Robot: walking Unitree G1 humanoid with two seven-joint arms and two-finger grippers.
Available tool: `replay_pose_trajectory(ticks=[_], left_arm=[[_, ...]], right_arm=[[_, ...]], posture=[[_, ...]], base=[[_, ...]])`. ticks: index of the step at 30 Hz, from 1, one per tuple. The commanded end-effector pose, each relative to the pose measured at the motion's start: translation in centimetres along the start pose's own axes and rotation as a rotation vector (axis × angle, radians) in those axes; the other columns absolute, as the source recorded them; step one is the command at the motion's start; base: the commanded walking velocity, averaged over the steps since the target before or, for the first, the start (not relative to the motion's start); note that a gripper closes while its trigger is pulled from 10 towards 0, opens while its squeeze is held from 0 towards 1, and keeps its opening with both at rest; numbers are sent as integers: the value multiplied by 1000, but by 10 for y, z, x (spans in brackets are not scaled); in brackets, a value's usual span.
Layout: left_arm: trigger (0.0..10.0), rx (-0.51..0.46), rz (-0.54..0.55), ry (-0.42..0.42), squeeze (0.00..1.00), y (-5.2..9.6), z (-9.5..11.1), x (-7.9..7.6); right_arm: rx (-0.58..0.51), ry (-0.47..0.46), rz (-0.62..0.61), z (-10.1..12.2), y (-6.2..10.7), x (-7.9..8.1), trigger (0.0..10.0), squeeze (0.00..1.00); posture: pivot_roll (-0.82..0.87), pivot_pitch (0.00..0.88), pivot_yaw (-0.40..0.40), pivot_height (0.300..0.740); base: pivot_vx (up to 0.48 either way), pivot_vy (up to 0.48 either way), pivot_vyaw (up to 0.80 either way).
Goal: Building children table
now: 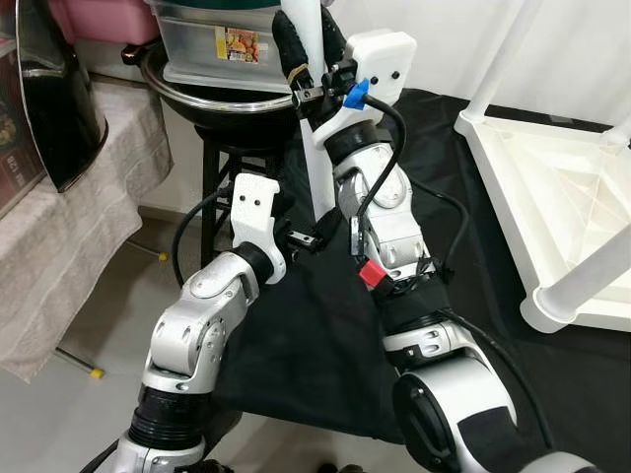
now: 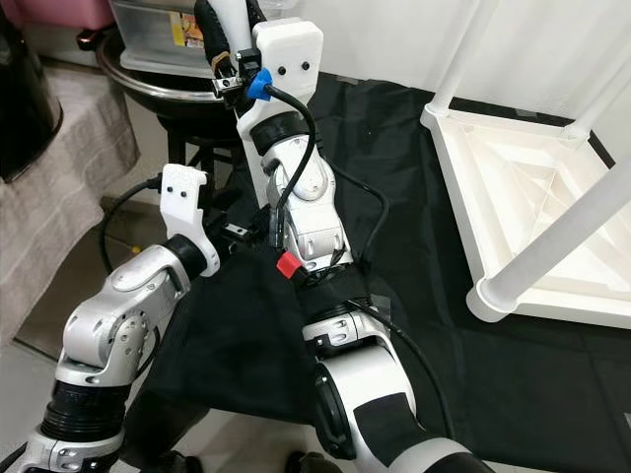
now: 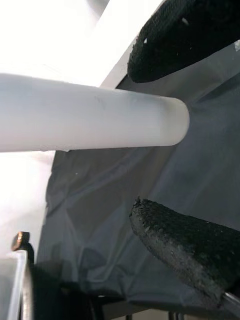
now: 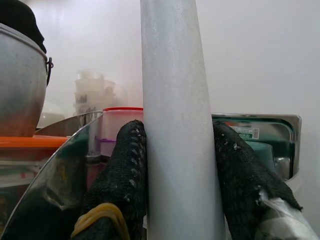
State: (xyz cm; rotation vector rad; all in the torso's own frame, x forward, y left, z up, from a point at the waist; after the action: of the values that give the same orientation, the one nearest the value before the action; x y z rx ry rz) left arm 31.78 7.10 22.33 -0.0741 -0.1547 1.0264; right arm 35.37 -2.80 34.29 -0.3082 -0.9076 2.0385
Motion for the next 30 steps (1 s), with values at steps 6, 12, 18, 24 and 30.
replay_pose_trajectory(ticks=[6, 12, 18, 24, 30], left_arm=[[10000, -8, -13, 44, 0, -7, 1, -8], [10000, -13, -10, 55, 0, -11, 2, -10], [10000, -11, -4, 70, 0, -11, 1, -10], [0, -11, 14, 63, 0, -12, 0, -7], [0, -7, 29, 46, 0, -11, -2, -6]], right_arm=[[-13, -15, 11, 1, 5, 7, 10000, 0], [-9, -18, 28, 0, 10, 13, 10000, 0], [0, -19, 24, -1, 14, 14, 10000, 0], [9, -23, 19, -2, 16, 15, 10000, 0], [20, -25, 16, -4, 17, 16, 10000, 0]], posture=[[114, 126, -102, 740], [111, 131, -98, 740], [110, 132, -99, 740], [108, 132, -98, 740], [109, 134, -100, 740]], base=[[0, 0, 0], [0, 0, 0], [0, 0, 0], [0, 0, 0], [0, 0, 0]])
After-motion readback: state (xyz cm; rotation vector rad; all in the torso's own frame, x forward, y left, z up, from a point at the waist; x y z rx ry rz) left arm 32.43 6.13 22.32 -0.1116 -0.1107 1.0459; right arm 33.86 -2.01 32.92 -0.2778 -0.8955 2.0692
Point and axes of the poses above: a point about 5 cm out from each wrist's last joint towards the gripper, its own y axis pointing back from the gripper into the wrist, its own z axis along the axis of the wrist's last joint, x = y × z, the point moved 1 cm from there along -y, pointing out of the wrist towards the gripper, and after that the axes turned 14 degrees about -y, right-handed, at the moved point
